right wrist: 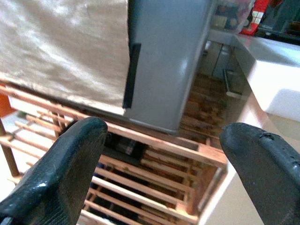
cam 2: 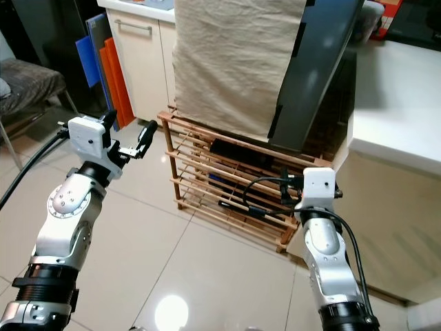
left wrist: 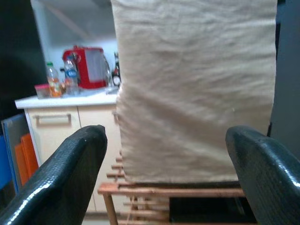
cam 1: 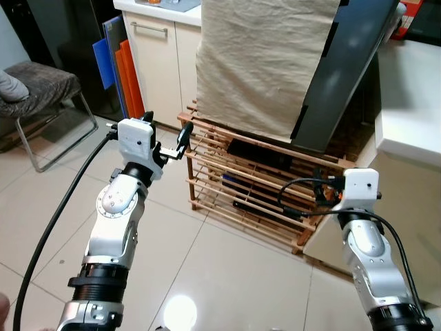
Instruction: Restocking fridge
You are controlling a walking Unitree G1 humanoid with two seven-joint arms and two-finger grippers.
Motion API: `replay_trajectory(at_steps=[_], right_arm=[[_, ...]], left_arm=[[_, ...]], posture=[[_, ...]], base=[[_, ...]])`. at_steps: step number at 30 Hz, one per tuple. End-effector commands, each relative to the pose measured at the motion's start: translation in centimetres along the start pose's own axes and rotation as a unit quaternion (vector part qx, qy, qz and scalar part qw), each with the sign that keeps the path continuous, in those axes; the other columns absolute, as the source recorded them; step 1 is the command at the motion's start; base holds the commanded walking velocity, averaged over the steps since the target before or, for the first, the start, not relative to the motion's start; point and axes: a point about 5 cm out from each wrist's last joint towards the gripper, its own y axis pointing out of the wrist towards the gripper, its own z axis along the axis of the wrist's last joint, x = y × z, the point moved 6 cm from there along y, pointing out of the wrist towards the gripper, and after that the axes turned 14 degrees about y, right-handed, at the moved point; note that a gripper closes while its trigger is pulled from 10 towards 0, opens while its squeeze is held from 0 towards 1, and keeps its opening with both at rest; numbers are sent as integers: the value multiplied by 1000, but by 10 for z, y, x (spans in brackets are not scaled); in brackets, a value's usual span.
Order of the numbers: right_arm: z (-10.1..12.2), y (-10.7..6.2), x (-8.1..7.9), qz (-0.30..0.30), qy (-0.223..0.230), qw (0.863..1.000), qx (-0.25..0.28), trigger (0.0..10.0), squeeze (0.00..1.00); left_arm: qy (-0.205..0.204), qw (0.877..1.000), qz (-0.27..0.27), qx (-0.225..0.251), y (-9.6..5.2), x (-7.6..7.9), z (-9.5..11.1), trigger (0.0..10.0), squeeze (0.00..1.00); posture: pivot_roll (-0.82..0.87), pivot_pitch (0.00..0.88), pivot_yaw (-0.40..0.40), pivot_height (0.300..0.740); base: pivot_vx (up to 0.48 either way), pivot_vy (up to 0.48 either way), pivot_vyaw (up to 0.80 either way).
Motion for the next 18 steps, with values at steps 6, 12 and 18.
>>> replay_trajectory(at_steps=[6, 12, 18], right_arm=[[4, 0, -12, 20, -3, 1000, 21, 10000, 0], [1, -4, -23, 60, 2, 998, 21, 10000, 0], [1, -4, -25, 59, 3, 998, 24, 10000, 0]], left_arm=[[-16, 999, -16, -38, 11, 12, -9, 10000, 0], [-21, 998, -19, -49, 13, 12, -14, 6510, 0], [12, 998, -13, -58, 14, 11, -17, 10000, 0]], posture=[[-160, 0, 49, 740], [-179, 0, 61, 740], [-167, 0, 57, 740]], base=[[0, 451, -667], [0, 452, -211], [0, 376, 0]])
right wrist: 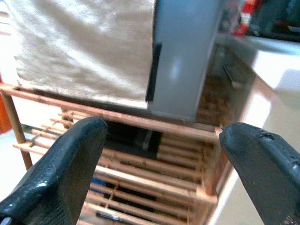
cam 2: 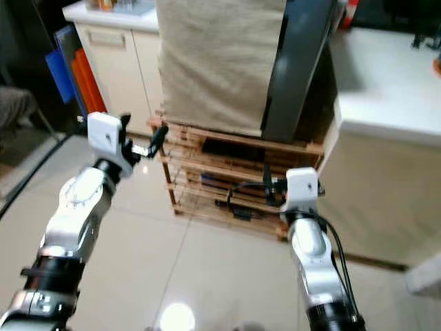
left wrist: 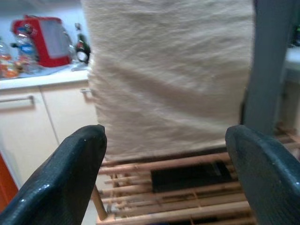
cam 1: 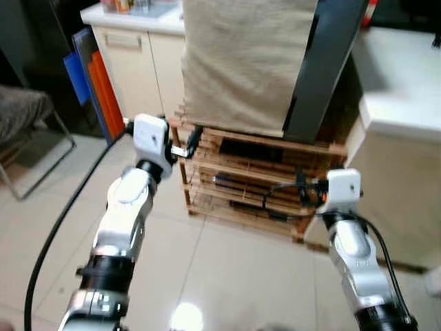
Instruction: Restocking fridge
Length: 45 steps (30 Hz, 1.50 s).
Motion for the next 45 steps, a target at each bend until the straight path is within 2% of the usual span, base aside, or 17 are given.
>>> replay_trajectory(at_steps=[1, 3, 6, 23, 33, 36, 42, 45], right_arm=[[6, 3, -8, 11, 3, 1000, 13, 10000, 0], [4, 4, -11, 18, 6, 1000, 11, 10000, 0], [4, 5, -12, 19, 7, 1000, 12, 10000, 0], [5, 9, -12, 24, 6, 1000, 16, 10000, 0], [5, 13, -24, 33, 13, 999, 25, 10000, 0], [5, 11, -22, 34, 11, 999, 26, 10000, 0], [11, -5, -43, 102, -26, 993, 44, 10000, 0], [13, -12, -41, 99, -14, 994, 47, 10000, 0]], left_arm=[[28, 1000, 12, -6, -1, -10, -1, 10000, 0], [30, 999, 9, -17, -1, -9, -6, 10000, 0], [3, 1000, 10, -21, -2, -8, -8, 10000, 0], [9, 998, 15, -61, -2, -4, -27, 10000, 0], [9, 998, 10, -64, 1, -5, -28, 10000, 0], [7, 998, 7, -64, 2, -2, -28, 10000, 0], [41, 997, -2, -69, 4, 4, -32, 10000, 0], [37, 998, 2, -55, 6, 4, -26, 10000, 0]], posture=[[-167, 0, 57, 740], [-160, 0, 56, 740], [-162, 0, 55, 740], [-145, 0, 40, 740], [-137, 0, 53, 740], [-146, 0, 56, 740], [-166, 0, 45, 740], [-162, 0, 36, 740]], base=[[0, 0, 0], [0, 0, 0], [102, 119, 0], [302, 373, 0], [303, 373, 0], [310, 368, 0], [154, 184, 0], [0, 0, 0]])
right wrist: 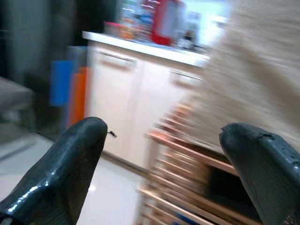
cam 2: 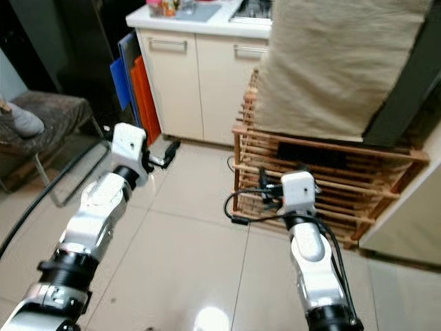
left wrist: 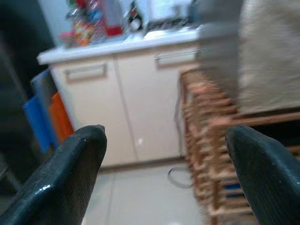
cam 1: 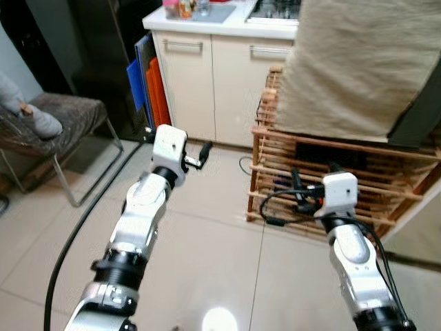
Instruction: Restocking fridge
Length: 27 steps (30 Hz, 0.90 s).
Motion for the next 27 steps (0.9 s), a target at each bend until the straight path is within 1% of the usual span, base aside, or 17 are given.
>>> replay_trajectory(at_steps=[1, 3, 4, 6, 11, 13, 14, 16, 17, 18, 22, 27], right_arm=[[3, -5, 11, -13, -4, 1000, 3, 10000, 0], [4, -6, 12, -14, -3, 1000, 5, 10000, 0], [7, -10, 11, -11, 0, 1000, 12, 10000, 0], [9, -12, 10, -8, 2, 1000, 13, 10000, 0], [9, -13, 9, -4, 0, 1000, 11, 10000, 0], [10, -10, 22, -42, 22, 999, 11, 10000, 0], [10, -10, 22, -42, 22, 999, 11, 10000, 0], [10, -10, 30, -65, 38, 997, 10, 10000, 0], [10, -10, 30, -65, 38, 997, 10, 10000, 0], [5, -15, 40, -85, 49, 995, -1, 10000, 0], [1, -18, 44, -91, 50, 995, -11, 10000, 0], [-3, -13, 45, -93, 51, 994, -18, 10000, 0]], left_arm=[[-2, 1000, 0, 11, 1, 2, 6, 10000, 0], [-4, 1000, 3, 13, 1, 1, 7, 10000, 0], [-10, 1000, 16, 4, 2, -4, 6, 10000, 0], [-13, 1000, 25, -2, 2, -8, 5, 10000, 0], [-14, 1000, 20, -4, 2, -6, 4, 10000, 0], [-14, 1000, 14, -4, 3, -3, 3, 10000, 0], [-14, 1000, 14, -4, 3, -3, 3, 10000, 0], [-17, 1000, 15, -4, 5, -3, 4, 10000, 0], [-17, 1000, 15, -4, 5, -3, 4, 10000, 0], [-22, 1000, 19, -4, 5, -3, 5, 10000, 0], [-23, 1000, 16, -8, 4, 1, 3, 10000, 0], [-19, 1000, 14, -11, 2, 2, -1, 10000, 0]], posture=[[-153, 0, 32, 740], [-149, 0, 31, 740], [-113, 0, 26, 740], [-110, 0, 28, 740], [-124, 0, 48, 740], [-135, 0, 47, 740], [-135, 0, 47, 740], [-135, 0, 41, 740], [-135, 0, 41, 740], [-137, 0, 36, 740], [-139, 0, 33, 740], [-134, 0, 32, 740]], base=[[0, 0, 0], [165, 0, 0], [480, 0, 0], [480, 0, 0], [480, 0, 0], [480, 0, 0], [480, 0, 0], [480, 0, 0], [480, 0, 0], [480, 0, 0], [474, 0, 0], [469, 0, 0]])
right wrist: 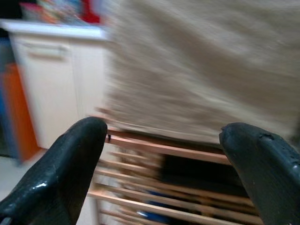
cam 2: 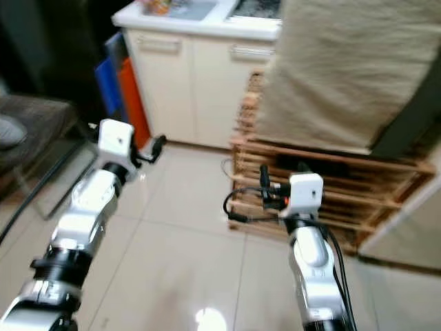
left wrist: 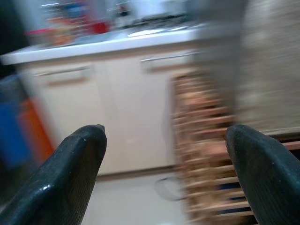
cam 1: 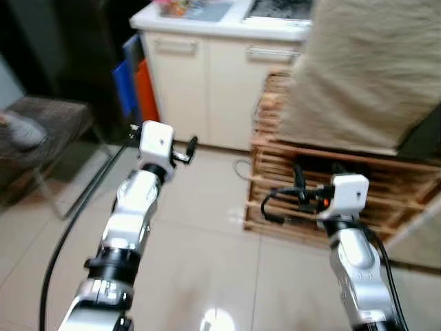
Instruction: Restocking fridge
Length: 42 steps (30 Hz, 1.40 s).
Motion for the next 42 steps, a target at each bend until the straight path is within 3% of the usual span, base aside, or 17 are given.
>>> replay_trajectory(at_steps=[1, 5, 11, 20, 23, 24, 26, 33, 42], right_arm=[[4, 10, -19, 18, 22, 1000, 11, 10000, 0], [6, 18, -20, 13, 26, 1000, 11, 10000, 0], [7, 20, -5, -8, 17, 1000, 12, 10000, 0], [4, 22, -6, -3, 5, 1000, 4, 10000, 0], [0, 23, -4, -9, 4, 1000, -8, 10000, 0], [2, 23, -1, -13, 2, 1000, -5, 10000, 0], [3, 23, 2, -18, -1, 1000, -2, 10000, 0], [2, 21, 3, -21, -3, 1000, -2, 10000, 0], [1, 19, 3, -24, -2, 1000, 0, 10000, 0]], left_arm=[[13, 1000, 25, -10, -6, -24, -7, 10000, 0], [9, 1000, 23, -13, -8, -22, -10, 10000, 0], [8, 1000, 20, -20, -9, -17, -15, 10000, 0], [5, 999, 38, -33, -10, -22, -20, 10000, 0], [-4, 999, 29, -42, -13, -13, -26, 10000, 0], [-27, 999, 19, -43, -14, -8, -28, 10000, 0], [-37, 999, 6, -37, -14, -3, -26, 10000, 0], [-20, 999, -1, -28, -11, -1, -21, 10000, 0], [-22, 999, -14, -37, -17, 10, -28, 10000, 0]], posture=[[-134, 0, 32, 740], [-123, 0, 26, 740], [-129, 0, 21, 740], [-123, 0, 4, 740], [-125, 0, 4, 740], [-127, 0, 5, 740], [-130, 0, 4, 740], [-139, 0, 13, 740], [-148, 0, 25, 740]], base=[[465, 0, 0], [462, 0, 0], [458, 0, 0], [356, 0, 0], [0, 0, -500], [0, 480, -712], [0, 480, -712], [0, 480, -702], [0, 480, -696]])
